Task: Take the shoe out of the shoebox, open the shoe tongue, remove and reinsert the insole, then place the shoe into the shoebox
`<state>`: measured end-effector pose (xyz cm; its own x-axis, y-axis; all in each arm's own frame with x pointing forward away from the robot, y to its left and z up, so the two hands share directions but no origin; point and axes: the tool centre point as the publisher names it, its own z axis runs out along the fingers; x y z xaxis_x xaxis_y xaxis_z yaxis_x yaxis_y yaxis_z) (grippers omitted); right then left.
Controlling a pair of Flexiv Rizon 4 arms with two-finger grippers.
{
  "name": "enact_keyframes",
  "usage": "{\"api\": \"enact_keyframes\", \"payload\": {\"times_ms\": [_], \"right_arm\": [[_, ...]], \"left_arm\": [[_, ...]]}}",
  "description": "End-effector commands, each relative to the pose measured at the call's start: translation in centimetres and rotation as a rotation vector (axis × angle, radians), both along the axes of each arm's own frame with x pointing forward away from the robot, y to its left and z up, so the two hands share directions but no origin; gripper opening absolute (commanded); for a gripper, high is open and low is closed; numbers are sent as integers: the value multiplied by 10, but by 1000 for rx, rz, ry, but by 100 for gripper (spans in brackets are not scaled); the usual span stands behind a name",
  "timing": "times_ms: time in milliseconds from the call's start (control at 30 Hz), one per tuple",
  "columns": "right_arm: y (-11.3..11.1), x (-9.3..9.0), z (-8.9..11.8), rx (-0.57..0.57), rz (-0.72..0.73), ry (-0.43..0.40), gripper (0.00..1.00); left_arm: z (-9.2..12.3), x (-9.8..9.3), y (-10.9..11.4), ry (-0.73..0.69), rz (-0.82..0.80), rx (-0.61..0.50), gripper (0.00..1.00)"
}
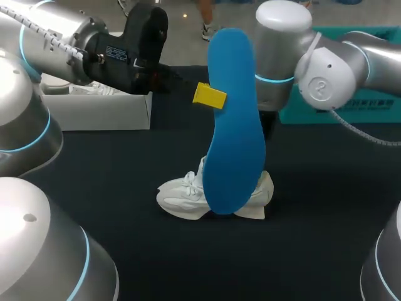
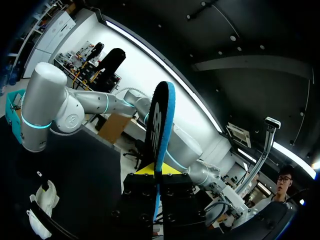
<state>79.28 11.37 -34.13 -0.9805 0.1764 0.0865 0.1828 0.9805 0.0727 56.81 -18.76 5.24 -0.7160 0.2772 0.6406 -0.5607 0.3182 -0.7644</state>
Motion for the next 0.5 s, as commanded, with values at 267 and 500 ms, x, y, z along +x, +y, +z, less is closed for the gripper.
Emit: {"api": "enact_keyframes", "payload": {"times_ms": [267,500], "right_arm": [[47,19,-28,-19,56,33,100],[56,9,-41,8,51,64,100]], "left_arm": [[-1,0,-1,0,-2,0,0],[-1,0,-1,0,-2,0,0]]}}
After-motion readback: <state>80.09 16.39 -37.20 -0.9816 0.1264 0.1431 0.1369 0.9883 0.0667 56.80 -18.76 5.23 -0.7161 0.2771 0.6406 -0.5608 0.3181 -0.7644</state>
